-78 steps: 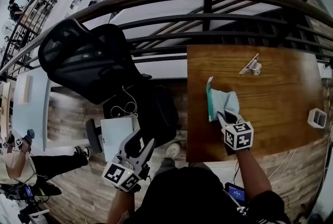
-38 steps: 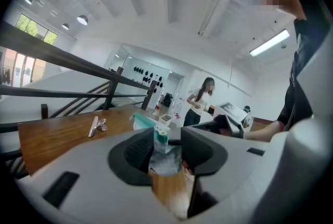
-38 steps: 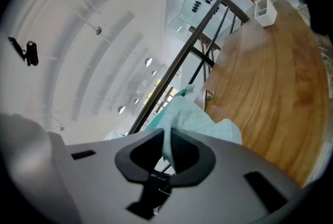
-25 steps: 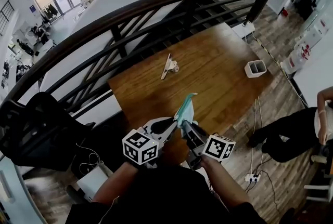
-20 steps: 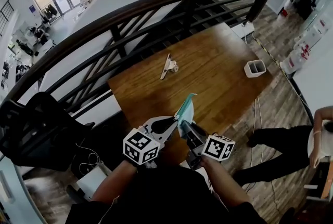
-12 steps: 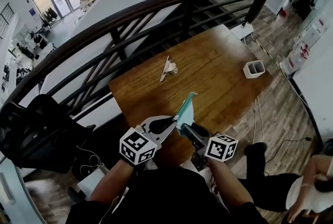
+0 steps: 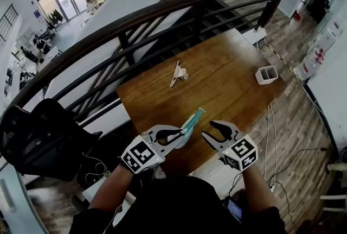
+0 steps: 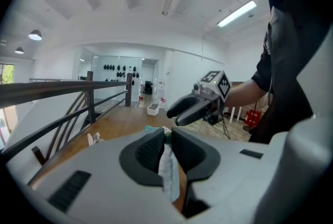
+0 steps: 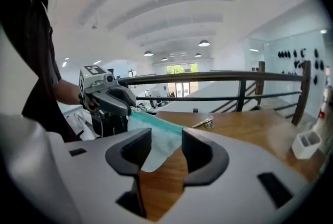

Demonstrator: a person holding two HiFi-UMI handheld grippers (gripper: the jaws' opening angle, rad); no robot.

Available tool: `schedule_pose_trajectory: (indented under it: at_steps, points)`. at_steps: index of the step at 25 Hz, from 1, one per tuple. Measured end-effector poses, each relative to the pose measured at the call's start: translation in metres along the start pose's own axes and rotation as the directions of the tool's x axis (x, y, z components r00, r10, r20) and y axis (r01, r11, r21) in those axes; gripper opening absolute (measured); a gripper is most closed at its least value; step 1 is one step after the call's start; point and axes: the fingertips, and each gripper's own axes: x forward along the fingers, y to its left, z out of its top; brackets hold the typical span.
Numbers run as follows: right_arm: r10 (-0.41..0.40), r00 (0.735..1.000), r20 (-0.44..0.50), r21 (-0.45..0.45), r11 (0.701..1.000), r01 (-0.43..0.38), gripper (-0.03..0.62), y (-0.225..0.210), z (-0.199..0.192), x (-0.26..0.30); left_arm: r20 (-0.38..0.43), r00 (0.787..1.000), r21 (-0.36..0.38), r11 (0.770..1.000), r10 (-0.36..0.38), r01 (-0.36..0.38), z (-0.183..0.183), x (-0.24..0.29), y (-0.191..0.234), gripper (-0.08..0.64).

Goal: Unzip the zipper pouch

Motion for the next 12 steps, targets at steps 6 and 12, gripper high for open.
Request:
schedule_pose_trajectory:
  at_steps: [6, 12]
  points:
    - [0.132, 0.982, -0.136, -0.362, 0.916, -0.173, 0.209, 0.03, -0.002, 0.007, -0.025, 0.988, 0.044, 0.987, -0.151, 0.152, 0.0, -0.012, -0.026, 0.049]
    - [0.236, 0.927, -0.291, -0.488, 0.797, -0.356, 0.232, 0.055, -0.008, 0.012, -0.076, 0.97, 0.056, 0.97, -0.232, 0.237, -0.004, -0.022, -0.041, 0.049]
